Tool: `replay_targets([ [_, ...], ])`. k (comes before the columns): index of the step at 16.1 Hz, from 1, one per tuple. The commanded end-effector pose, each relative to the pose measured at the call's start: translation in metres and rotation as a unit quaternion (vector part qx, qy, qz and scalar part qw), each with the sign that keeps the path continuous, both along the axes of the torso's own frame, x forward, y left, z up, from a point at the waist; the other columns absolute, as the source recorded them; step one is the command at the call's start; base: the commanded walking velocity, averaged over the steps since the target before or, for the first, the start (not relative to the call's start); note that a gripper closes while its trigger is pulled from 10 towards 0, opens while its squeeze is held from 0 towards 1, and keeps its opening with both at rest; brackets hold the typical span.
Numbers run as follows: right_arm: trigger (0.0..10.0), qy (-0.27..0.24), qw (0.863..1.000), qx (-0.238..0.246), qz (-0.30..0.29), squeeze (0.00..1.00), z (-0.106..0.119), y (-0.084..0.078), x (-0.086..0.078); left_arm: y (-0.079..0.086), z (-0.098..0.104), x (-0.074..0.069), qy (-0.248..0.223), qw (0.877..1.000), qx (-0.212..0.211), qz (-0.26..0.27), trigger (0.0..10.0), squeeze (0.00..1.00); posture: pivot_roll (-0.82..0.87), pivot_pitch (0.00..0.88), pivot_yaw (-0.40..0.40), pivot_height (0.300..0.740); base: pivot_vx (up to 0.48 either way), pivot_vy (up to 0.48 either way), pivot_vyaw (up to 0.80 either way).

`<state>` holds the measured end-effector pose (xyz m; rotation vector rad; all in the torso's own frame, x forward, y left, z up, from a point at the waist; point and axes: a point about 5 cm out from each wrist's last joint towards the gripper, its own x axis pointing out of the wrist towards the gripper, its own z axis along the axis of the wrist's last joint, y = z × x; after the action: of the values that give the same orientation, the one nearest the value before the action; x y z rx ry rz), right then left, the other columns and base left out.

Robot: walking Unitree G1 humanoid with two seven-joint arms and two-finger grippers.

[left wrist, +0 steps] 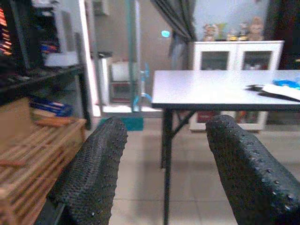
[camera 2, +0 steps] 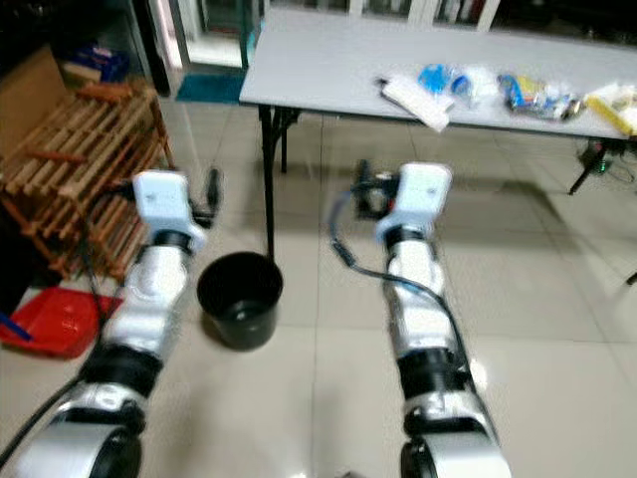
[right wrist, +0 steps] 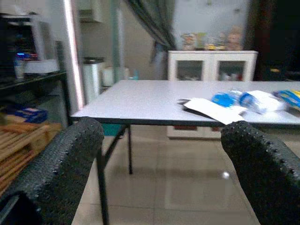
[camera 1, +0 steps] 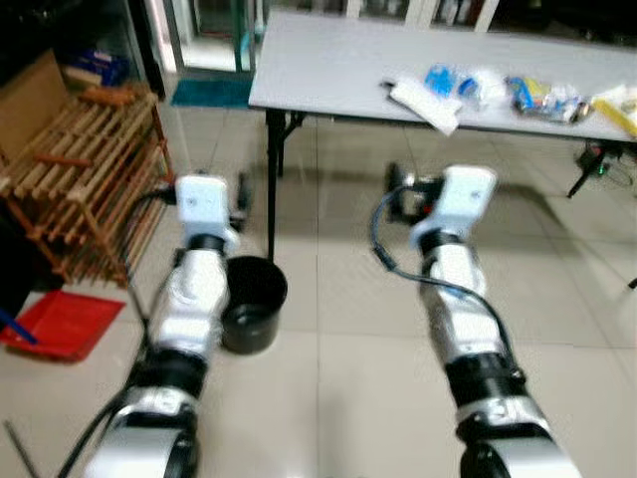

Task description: Picking trash to rubbish bin

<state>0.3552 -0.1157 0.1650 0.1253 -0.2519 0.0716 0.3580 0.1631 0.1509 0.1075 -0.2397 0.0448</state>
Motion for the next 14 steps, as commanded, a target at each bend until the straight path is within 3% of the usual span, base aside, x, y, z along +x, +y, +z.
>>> replay_targets([
  [1,10.0,-0.003,1.000,0.000,-0.009,0.00,0.0029,-0.0089,-0.0007,-0.0110,0.0012,-0.0006,0.000,1.000,-0.001,-0.016,10.0,0.00,0.00,0.000,-0.069,0.740,0.000,-0.401,0.00],
  [13,10.0,0.003,1.000,0.003,0.006,0.00,0.0042,-0.0040,-0.0029,-0.0121,0.0006,-0.0013,0.007,1.000,-0.001,-0.020,10.0,0.00,0.01,0.000,-0.076,0.740,0.000,-0.448,0.00],
  [14,10.0,0.005,1.000,0.002,0.007,0.00,0.0046,-0.0044,-0.0030,-0.0125,0.0019,-0.0010,0.005,1.000,-0.007,-0.021,10.0,0.00,0.00,0.000,-0.076,0.740,0.000,0.000,0.00],
])
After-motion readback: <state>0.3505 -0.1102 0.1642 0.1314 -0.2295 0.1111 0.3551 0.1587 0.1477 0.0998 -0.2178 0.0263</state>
